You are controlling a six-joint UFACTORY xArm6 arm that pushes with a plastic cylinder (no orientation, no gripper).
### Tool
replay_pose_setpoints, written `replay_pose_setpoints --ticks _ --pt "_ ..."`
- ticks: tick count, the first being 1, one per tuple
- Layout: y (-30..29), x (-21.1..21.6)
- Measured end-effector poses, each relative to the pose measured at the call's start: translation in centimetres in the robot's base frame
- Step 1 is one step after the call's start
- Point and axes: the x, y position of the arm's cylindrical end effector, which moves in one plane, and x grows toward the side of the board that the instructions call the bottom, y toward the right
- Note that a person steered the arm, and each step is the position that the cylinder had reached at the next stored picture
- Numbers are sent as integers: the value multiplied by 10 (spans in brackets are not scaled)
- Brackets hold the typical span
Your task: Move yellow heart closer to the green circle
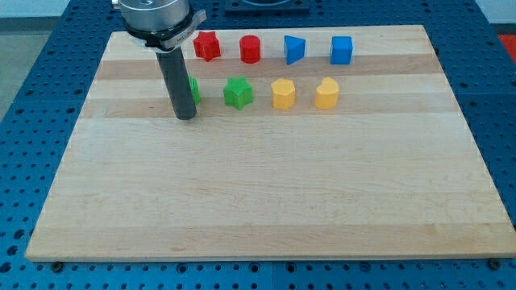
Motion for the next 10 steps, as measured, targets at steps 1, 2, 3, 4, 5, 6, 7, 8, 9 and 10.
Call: replay_pose_setpoints --ticks 1,2,3,4,5,6,7,8,9,10 --pt "-1 0" --pt "-2 0" --pt "-2 0" --pt "-4 3" --pt "-3 16" --pt "75 46" --pt "135 58" --pt "131 42" --pt "131 25" --pt "157 1"
